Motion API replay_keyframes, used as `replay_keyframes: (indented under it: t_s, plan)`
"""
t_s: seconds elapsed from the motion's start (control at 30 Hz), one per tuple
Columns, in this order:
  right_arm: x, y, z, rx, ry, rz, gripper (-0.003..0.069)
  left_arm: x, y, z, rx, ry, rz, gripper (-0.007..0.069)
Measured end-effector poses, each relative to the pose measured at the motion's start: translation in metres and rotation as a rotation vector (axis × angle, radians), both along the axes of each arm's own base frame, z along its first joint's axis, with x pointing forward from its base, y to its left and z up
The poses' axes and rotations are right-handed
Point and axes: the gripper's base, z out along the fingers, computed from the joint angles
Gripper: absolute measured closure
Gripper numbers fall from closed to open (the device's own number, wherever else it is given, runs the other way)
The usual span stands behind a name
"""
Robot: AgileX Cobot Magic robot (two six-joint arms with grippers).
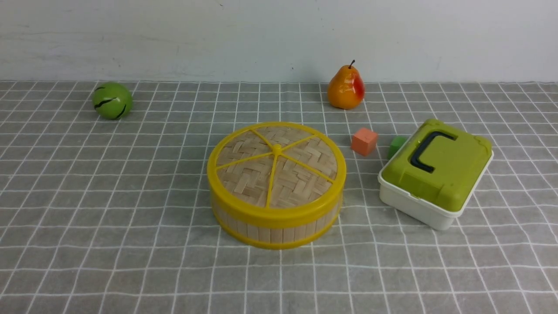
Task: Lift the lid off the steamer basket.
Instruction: Use the left arm to lift the lid of the steamer
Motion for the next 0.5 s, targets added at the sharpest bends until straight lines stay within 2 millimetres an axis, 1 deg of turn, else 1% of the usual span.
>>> replay_keyframes:
  t_s: [0.17, 0.37, 0.43, 0.47, 0.5]
  plan:
    - [0.0000, 0.0000, 0.0000, 0.000, 0.000, 0.000, 0.0417, 0.0004, 0.0029, 0.0003, 0.128, -0.014, -0.010, 0.0438]
    - [0.0000, 0.0000, 0.0000, 0.000, 0.000, 0.000, 0.0417, 0.0006, 0.0044, 0.0007, 0.175, -0.021, -0.009, 0.0431]
    - [0.0000, 0.0000, 0.0000, 0.000, 0.000, 0.000, 0.0417, 0.0010, 0.0044, 0.0021, 0.185, -0.038, -0.010, 0.0429]
    - [0.0000, 0.0000, 0.0000, 0.000, 0.000, 0.000, 0.0417, 0.0022, 0.0033, 0.0065, 0.173, -0.088, -0.015, 0.0428]
    - [0.0000, 0.0000, 0.0000, 0.000, 0.000, 0.000, 0.0417, 0.0024, 0.0031, 0.0071, 0.170, -0.095, -0.016, 0.0427]
